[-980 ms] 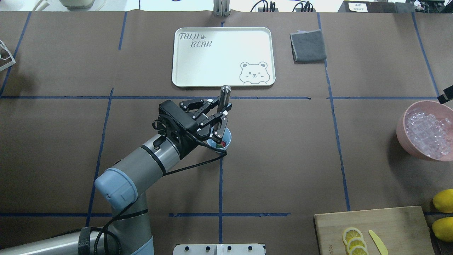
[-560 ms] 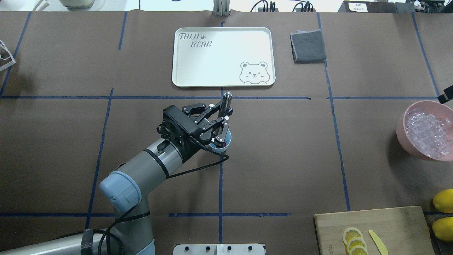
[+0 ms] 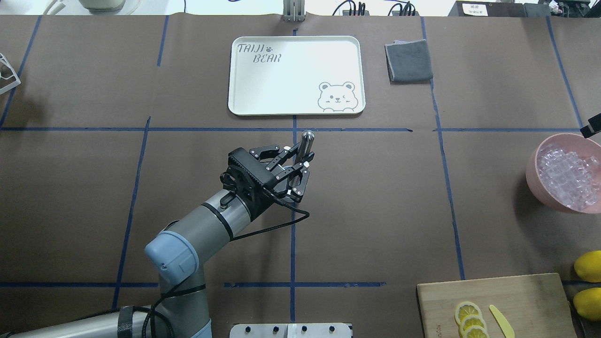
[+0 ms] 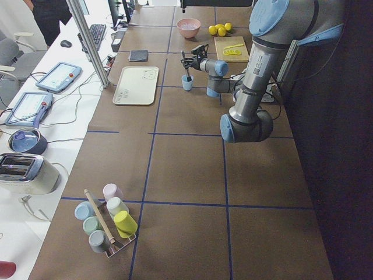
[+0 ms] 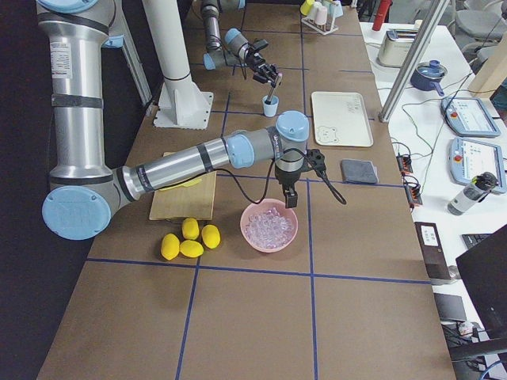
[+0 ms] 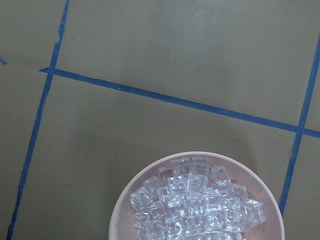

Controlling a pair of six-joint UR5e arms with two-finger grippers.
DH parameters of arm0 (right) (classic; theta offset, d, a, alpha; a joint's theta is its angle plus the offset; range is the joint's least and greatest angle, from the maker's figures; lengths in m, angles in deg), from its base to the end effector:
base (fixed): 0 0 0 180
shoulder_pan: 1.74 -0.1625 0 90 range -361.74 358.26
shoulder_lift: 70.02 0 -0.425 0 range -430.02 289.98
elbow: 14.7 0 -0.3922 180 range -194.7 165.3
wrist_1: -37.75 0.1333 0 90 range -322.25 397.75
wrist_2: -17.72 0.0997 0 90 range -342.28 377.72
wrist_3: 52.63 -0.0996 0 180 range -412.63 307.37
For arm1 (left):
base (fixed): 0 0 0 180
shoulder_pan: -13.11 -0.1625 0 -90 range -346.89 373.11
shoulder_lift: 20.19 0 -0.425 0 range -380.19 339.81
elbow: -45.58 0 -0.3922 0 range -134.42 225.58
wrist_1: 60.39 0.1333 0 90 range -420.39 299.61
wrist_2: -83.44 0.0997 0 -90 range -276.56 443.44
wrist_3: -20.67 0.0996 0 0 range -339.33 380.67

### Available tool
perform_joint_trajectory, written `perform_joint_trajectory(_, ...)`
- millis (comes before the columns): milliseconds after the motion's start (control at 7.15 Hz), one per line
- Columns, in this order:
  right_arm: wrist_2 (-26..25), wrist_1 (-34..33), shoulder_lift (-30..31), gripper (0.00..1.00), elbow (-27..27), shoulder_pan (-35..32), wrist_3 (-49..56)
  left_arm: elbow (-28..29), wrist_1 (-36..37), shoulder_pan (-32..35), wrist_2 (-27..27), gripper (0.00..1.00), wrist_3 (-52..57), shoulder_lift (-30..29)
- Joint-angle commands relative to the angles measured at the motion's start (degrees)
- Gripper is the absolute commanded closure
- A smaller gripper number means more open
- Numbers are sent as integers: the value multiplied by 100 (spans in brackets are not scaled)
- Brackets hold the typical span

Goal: Mash ice and strawberries in cup
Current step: 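Push the muddler down into the cup with the left gripper, mashing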

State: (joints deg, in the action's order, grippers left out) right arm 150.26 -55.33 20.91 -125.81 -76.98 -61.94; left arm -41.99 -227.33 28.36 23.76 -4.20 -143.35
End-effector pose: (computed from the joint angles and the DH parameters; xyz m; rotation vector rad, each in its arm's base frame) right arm -0.0580 -0.4791 0.4930 0.1248 -0.7810 -0.2009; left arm 0.5511 -0.3405 0.1968 1.4358 1.1465 0.1127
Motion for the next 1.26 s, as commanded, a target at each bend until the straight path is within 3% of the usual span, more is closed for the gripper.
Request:
perform_joint_trajectory(0,0,0,4,0,2,1,0,3,-5,-4,0,100,0,11)
perform_joint_trajectory(280,0,0,4,0,2,1,0,-49,4,-4,-9,100,9,-6)
perform_joint_trajectory(700,0,0,4,0,-7,-8,0,-874,510,22,-44,100,211,-77)
perform_joint_trajectory(1120,-9,0,4,0,-7,-17,0,-2462,3141,136,-70,100,106,11)
